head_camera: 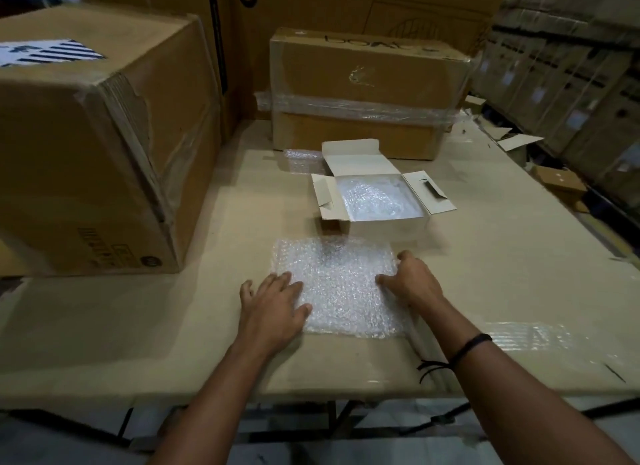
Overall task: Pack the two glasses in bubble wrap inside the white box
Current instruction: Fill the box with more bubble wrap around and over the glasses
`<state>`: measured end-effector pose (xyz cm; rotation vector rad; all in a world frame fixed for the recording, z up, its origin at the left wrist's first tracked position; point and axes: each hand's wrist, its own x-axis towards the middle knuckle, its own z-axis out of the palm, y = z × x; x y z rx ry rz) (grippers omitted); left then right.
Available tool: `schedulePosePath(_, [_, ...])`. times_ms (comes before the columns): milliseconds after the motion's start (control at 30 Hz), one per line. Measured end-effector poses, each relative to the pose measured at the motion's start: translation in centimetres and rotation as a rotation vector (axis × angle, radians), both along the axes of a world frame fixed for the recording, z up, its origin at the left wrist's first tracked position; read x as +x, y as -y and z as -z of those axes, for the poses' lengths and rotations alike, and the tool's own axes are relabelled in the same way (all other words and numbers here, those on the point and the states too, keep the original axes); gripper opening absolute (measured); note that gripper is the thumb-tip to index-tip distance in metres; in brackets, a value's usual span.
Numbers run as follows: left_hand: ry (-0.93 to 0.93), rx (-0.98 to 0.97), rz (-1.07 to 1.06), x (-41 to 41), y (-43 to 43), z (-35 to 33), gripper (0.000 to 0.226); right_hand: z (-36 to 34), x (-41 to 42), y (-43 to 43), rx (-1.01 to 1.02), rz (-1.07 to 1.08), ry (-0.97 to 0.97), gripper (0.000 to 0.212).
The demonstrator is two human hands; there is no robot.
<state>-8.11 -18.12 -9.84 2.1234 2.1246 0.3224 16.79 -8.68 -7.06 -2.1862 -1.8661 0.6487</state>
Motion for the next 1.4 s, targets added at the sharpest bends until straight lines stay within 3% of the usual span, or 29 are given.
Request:
schedulePosePath(167, [-0.002,-0.036,0.081,0.2,0.3,-0.4,0.069,-0.9,1.3,-1.1,-0.100,0.033,-0.035,0.043])
schedulePosePath(233, [-0.002,-0.113,0.109,0.5,0.1,-0.8,0.064,-1.2,1.3,-1.3,-0.110,0.003,-0.188,0.037])
schedulePosePath(333, [0.062,-0.022,0.083,1.2,-0.8,-1.5,0.062,-3.0,1.7,-1.4,-0.049,-0.053,-0.456,0.015])
schedulePosePath(500, [0.310,0.214,0.050,3.6,-3.7,-3.7,0.078,-8.5,3.2,-2.2,-0.059,-0.361,-0.624,0.028])
schedulePosePath(567, [0.445,0.195,0.061,4.7,-5.4,-5.5,0.091,-10.5,3.8,-2.9,-0.121,-0.444,-0.673,0.033])
schedulePosePath(633, [0.687,0.058,0.092,5.7,-7.3,-7.5,0.101,-11.9,4.0,-3.8,-0.197,-0.549,-0.676,0.036])
schedulePosePath(667, [0.814,0.004,0.122,6.1,-8.3,-8.5,0.098,-12.3,4.0,-4.3,-0.222,-0.588,-0.660,0.038])
schedulePosePath(733, [0.962,-0.029,0.150,6.8,-10.0,-9.8,0.059,-12.5,3.8,-5.2,-0.239,-0.621,-0.629,0.041])
schedulePosePath(800, [0.988,0.031,0.102,7.5,-11.1,-10.5,0.016,-12.2,4.4,-6.2,-0.206,-0.583,-0.646,0.038])
schedulePosePath(833, [0.995,0.074,0.067,7.7,-11.5,-10.6,0.006,-12.0,5.1,-6.6,-0.178,-0.547,-0.652,0.036])
schedulePosePath(967, [1.182,0.180,-0.160,8.3,-12.7,-10.0,0.006,-11.0,8.2,-7.1,-0.210,-0.440,-0.675,0.043])
schedulePosePath(1100, [1.372,0.132,-0.363,9.2,-13.9,-10.5,0.013,-9.3,8.6,-8.0,-0.066,-0.367,-0.909,0.028])
schedulePosePath(1233, [1.340,0.107,-0.323,9.5,-15.8,-11.2,0.018,-9.0,8.3,-11.2,0.110,-0.127,-1.069,0.013])
schedulePosePath(1400, [1.057,0.283,-0.286,9.5,-19.6,-11.4,0.015,-9.6,8.3,-15.7,0.166,-0.200,-0.816,0.005])
